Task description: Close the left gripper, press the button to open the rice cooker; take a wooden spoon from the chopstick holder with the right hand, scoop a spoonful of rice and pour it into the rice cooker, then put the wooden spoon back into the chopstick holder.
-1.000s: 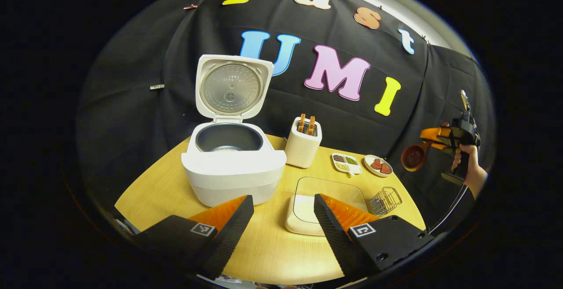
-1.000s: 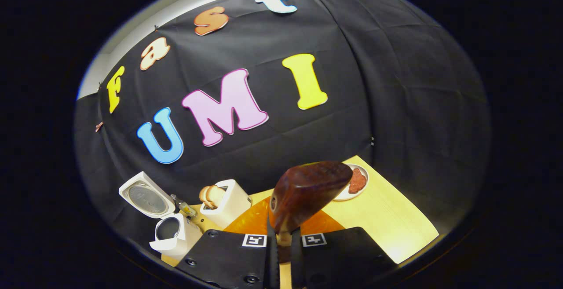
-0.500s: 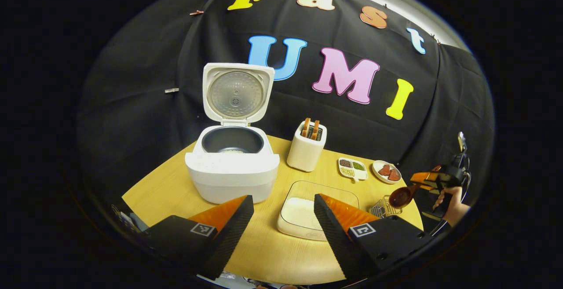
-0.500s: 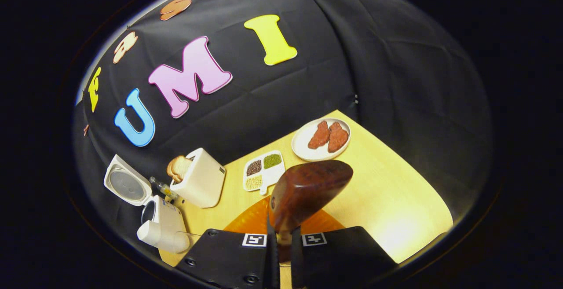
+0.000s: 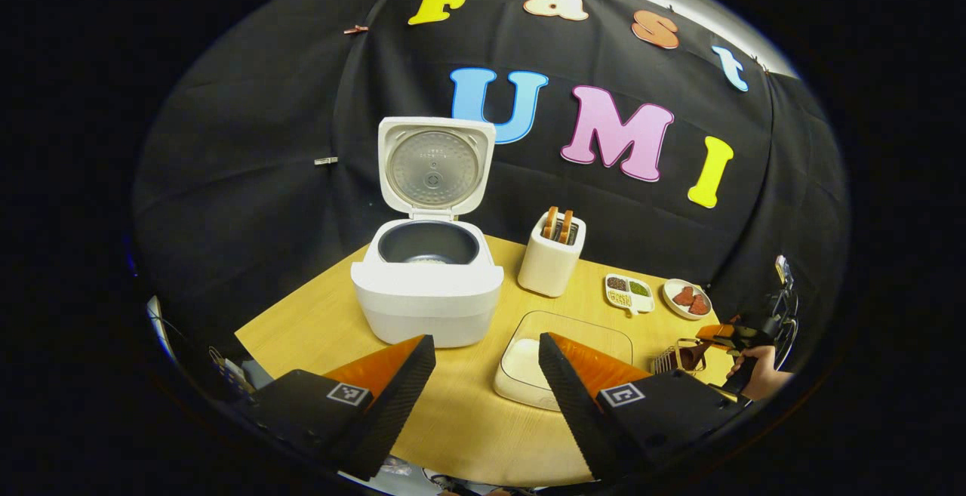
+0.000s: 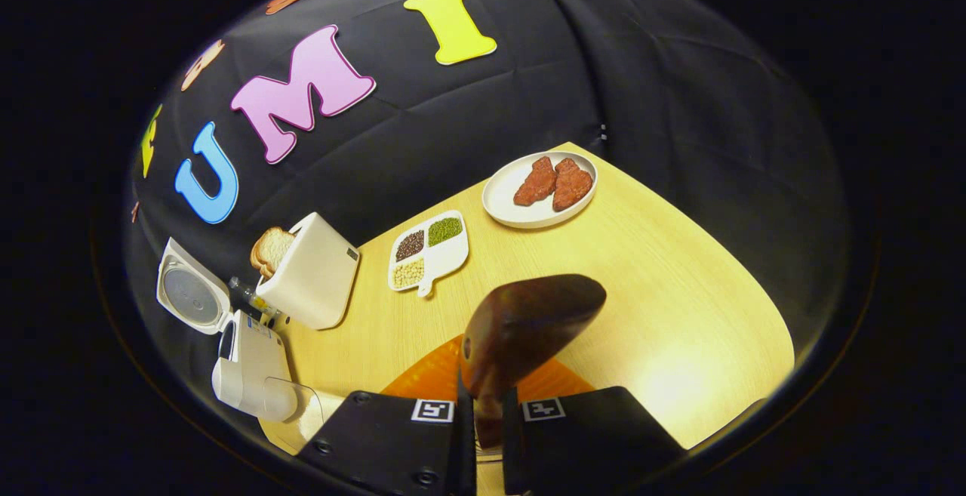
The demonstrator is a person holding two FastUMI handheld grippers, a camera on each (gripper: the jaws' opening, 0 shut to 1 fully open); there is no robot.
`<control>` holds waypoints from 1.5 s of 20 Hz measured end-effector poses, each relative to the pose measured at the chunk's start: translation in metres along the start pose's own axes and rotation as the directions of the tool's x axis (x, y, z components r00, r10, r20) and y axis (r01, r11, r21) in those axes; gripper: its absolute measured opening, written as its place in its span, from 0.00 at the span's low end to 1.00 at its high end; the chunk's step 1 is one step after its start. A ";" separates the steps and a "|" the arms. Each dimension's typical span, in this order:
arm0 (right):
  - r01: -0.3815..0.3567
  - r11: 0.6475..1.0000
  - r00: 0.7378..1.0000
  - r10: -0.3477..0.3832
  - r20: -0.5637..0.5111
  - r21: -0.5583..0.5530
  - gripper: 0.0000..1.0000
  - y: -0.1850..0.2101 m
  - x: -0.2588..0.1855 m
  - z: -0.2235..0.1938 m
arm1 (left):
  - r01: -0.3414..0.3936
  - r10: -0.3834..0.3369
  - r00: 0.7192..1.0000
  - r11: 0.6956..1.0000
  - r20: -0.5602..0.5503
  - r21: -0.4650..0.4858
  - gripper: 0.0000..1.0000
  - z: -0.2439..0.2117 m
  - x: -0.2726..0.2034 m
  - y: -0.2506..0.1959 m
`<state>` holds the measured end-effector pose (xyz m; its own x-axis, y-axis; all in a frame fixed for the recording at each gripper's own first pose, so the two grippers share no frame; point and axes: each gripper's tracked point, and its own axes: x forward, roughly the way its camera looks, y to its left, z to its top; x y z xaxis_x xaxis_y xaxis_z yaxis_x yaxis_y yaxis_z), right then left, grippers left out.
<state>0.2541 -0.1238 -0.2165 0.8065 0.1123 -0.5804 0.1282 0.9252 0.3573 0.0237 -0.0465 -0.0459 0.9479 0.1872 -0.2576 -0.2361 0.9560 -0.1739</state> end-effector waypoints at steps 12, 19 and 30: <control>0.096 0.989 0.992 -0.086 0.090 -0.111 0.99 -0.015 -0.056 0.000 | -0.085 0.067 0.978 0.993 0.195 0.083 0.95 0.120 0.046 0.050; 0.177 0.956 0.965 -0.122 0.234 -0.233 0.99 -0.022 -0.135 0.011 | -0.156 0.097 0.923 0.979 0.373 0.131 0.95 0.245 0.083 0.072; 0.201 0.903 0.928 -0.051 0.370 -0.380 0.99 0.036 -0.227 0.035 | -0.077 0.044 0.898 0.995 0.438 0.058 0.95 0.383 0.206 0.086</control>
<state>0.0955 -0.1283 -0.0462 0.9553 -0.0768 -0.2855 0.0584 0.9957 -0.0722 0.2800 0.1608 0.2498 0.9343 0.3092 0.1772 -0.2959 0.9502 -0.0978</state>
